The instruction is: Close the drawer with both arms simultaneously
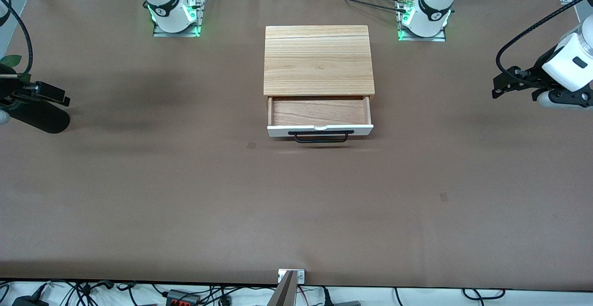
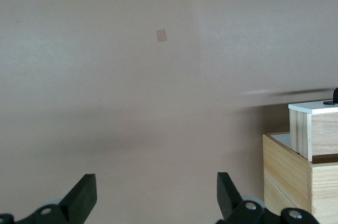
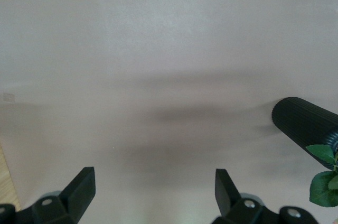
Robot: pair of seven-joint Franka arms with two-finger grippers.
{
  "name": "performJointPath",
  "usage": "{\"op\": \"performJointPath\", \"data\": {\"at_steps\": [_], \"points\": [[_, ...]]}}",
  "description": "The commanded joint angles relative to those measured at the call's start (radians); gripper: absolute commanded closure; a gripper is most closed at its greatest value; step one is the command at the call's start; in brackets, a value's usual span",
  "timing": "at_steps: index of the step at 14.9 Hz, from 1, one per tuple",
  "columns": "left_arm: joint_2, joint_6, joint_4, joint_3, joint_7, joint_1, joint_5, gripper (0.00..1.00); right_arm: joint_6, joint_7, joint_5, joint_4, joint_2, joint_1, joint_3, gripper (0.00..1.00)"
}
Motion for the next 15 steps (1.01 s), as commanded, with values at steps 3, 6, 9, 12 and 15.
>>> {"op": "performJointPath", "data": {"at_steps": [3, 6, 9, 12, 15], "points": [[0.002, -0.020, 0.017, -0.004, -0.014, -0.003, 0.028, 0.00, -0.009, -0.012, -0.014, -0.018, -0.027, -0.010, 0.010, 0.00], [0.000, -0.020, 0.017, -0.004, -0.014, -0.001, 0.028, 0.00, -0.008, -0.009, -0.014, -0.018, -0.027, -0.008, 0.011, 0.00], [0.005, -0.020, 0.017, -0.003, -0.016, 0.002, 0.028, 0.00, -0.009, -0.013, -0.011, -0.018, -0.027, -0.007, 0.011, 0.00], [0.005, -0.020, 0.017, -0.003, -0.013, 0.002, 0.027, 0.00, 0.000, -0.012, -0.010, -0.011, -0.006, 0.002, 0.018, 0.00], [0.046, -0.018, 0.017, -0.004, 0.004, -0.008, 0.027, 0.00, 0.004, -0.001, -0.002, -0.011, -0.001, 0.018, 0.019, 0.00]]}}
